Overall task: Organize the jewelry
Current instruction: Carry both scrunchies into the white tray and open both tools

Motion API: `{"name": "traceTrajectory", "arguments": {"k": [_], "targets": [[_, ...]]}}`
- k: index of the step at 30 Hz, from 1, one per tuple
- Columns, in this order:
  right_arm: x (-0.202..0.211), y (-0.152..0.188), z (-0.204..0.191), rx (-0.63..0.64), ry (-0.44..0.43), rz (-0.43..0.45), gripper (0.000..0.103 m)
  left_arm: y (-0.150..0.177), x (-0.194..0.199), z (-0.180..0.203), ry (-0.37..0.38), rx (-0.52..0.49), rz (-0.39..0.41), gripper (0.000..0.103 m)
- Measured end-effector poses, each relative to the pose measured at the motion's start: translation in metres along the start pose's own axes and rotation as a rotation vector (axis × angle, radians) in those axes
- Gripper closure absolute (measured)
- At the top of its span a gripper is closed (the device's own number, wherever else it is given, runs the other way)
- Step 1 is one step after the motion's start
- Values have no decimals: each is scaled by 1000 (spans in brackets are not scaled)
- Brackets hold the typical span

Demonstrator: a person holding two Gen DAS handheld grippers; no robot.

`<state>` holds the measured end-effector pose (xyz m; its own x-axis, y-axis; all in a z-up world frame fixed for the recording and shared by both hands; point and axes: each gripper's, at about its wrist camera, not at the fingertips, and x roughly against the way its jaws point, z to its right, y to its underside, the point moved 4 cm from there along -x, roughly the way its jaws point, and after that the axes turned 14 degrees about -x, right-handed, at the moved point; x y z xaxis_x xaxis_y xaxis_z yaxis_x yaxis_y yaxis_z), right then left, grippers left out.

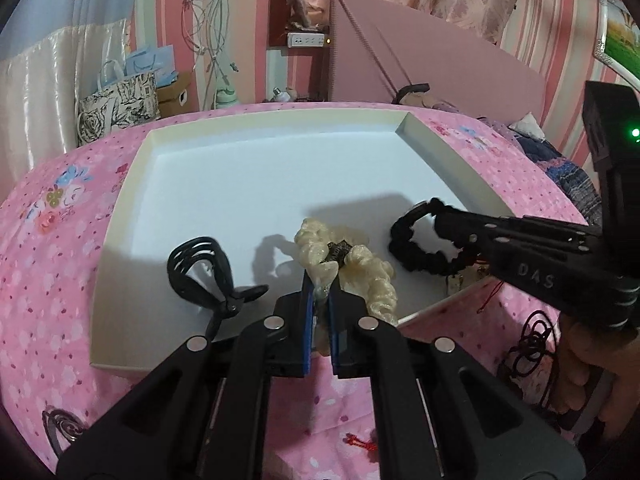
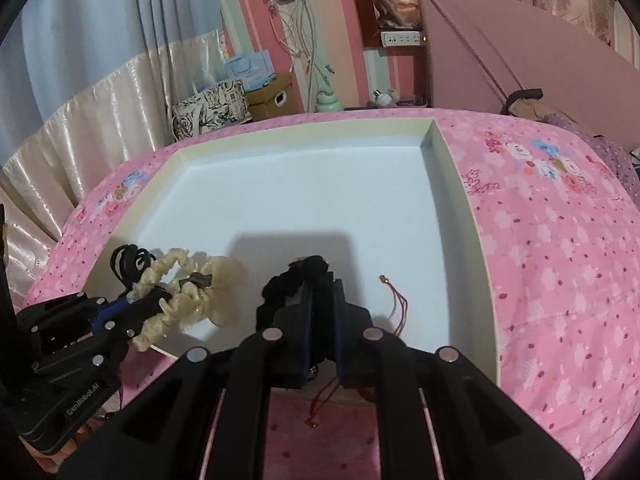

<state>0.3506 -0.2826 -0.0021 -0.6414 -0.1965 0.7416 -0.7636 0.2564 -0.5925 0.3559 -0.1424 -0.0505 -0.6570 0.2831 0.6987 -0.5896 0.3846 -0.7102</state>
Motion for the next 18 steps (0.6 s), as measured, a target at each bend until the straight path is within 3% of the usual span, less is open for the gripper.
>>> {"name": "traceTrajectory", "arguments": {"k": [8,11,13,14,15,16,18], "targets": [[2,-1,1,-7,-2,18,91,1,1,0,3,19,5,94],[2,-1,2,-12,-4,17,91,3,2,-3,1,34,7,90],[2,-1,4,-19,-5,17,90,3,3,-4,-5,40,9,80],[2,-1,5,-21,-1,18,86,3,3,-5,-9,43,11,76],[3,-1,7,-25,1,20,73,3,4,-6,-11,46,14,66],[3,-1,8,-30,3,23,67,3,5,-6,-11,48,16,64],[5,-2,10,-35,2,32,64,3,4,-5,-12,46,15,64]]}}
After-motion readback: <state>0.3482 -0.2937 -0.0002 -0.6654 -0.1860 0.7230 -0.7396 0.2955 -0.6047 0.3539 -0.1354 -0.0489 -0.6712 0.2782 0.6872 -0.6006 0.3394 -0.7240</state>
